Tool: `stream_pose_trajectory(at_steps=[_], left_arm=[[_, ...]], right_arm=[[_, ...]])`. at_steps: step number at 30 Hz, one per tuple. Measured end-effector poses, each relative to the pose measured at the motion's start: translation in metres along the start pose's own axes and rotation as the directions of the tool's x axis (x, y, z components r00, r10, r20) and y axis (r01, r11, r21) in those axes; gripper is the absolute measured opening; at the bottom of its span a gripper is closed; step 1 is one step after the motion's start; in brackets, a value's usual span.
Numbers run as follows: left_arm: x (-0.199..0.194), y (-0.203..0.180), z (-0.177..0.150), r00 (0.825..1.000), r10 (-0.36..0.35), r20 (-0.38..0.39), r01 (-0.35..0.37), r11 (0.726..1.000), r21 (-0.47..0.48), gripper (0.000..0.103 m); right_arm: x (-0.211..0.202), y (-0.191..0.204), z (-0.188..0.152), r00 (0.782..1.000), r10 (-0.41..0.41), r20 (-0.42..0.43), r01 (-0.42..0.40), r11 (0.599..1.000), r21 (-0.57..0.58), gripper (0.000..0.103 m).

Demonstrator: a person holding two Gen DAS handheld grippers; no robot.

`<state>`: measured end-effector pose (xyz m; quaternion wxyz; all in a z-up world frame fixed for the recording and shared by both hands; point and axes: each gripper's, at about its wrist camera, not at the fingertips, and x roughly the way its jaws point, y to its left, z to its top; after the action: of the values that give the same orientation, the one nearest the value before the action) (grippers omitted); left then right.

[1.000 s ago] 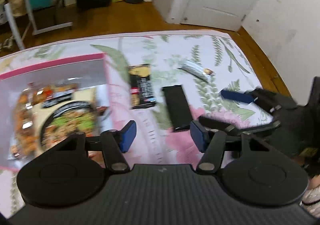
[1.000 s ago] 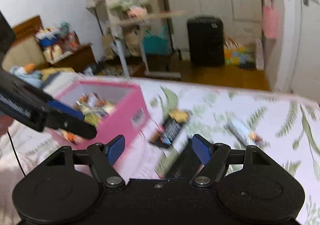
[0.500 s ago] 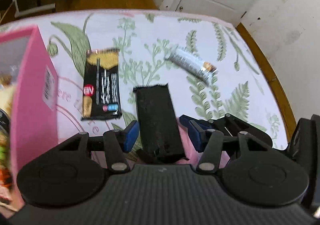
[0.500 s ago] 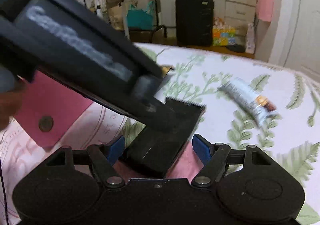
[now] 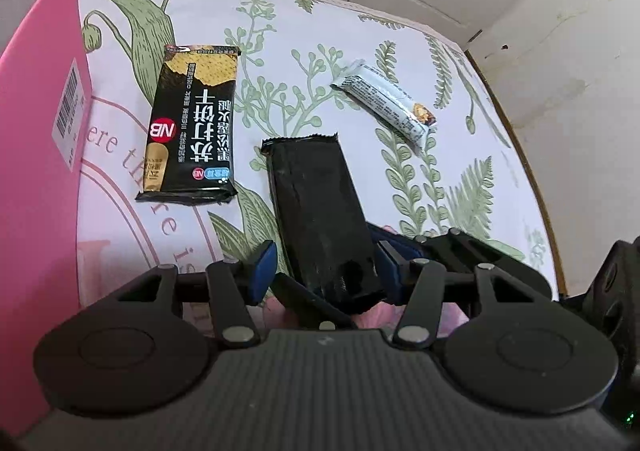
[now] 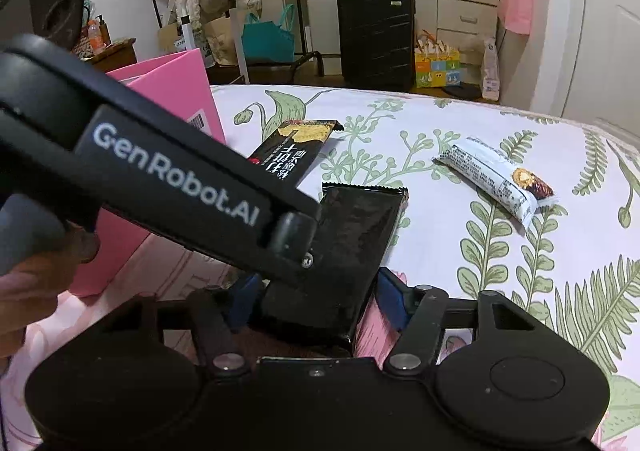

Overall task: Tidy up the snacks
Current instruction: 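Grasp the black wrapped bar on the bed with the left tool, then carry the black bar into the pink box and open the left tool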

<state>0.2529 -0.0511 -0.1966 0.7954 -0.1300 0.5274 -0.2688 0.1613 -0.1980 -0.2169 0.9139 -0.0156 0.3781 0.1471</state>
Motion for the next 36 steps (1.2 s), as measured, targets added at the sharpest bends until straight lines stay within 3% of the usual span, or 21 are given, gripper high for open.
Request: stream_pose_trajectory(at_steps=[3,11,16,23,28,36], left_arm=[[-0.008,-0.005,0.0,0.998,-0.055,-0.017,0.054,0.998,-0.022,0.052],[-0.014,-0.016,-0.008,0.999,-0.021,-0.05,0.021,1.0,0.004,0.052],[-0.002,-0.008,-0.011,0.997,-0.003,-0.076,0.0,0.999,-0.037,0.056],[0.001,-0.011,-0.015,0.996,-0.01,-0.088,0.011,1.0,0.003,0.056],[-0.005,-0.018,-0.016,0.994,-0.038,-0.106,0.038,0.999,-0.006,0.056],[-0.025,-0.036,-0.026,0.991,-0.027,-0.129,0.03,0.999,0.024,0.056]], right_arm=[[-0.005,0.003,0.002,1.0,0.009,-0.022,-0.009,1.0,0.011,0.065],[-0.016,0.006,0.002,0.998,0.002,-0.061,0.0,1.0,0.021,0.062],[-0.014,0.002,-0.004,0.997,0.013,-0.07,-0.008,0.998,0.062,0.061],[-0.015,-0.004,-0.006,0.997,0.037,-0.062,-0.031,0.995,0.093,0.06],[-0.025,-0.004,-0.004,0.995,0.055,-0.085,-0.046,0.993,0.108,0.059],[-0.049,0.008,0.001,0.991,0.053,-0.124,-0.041,0.995,0.096,0.059]])
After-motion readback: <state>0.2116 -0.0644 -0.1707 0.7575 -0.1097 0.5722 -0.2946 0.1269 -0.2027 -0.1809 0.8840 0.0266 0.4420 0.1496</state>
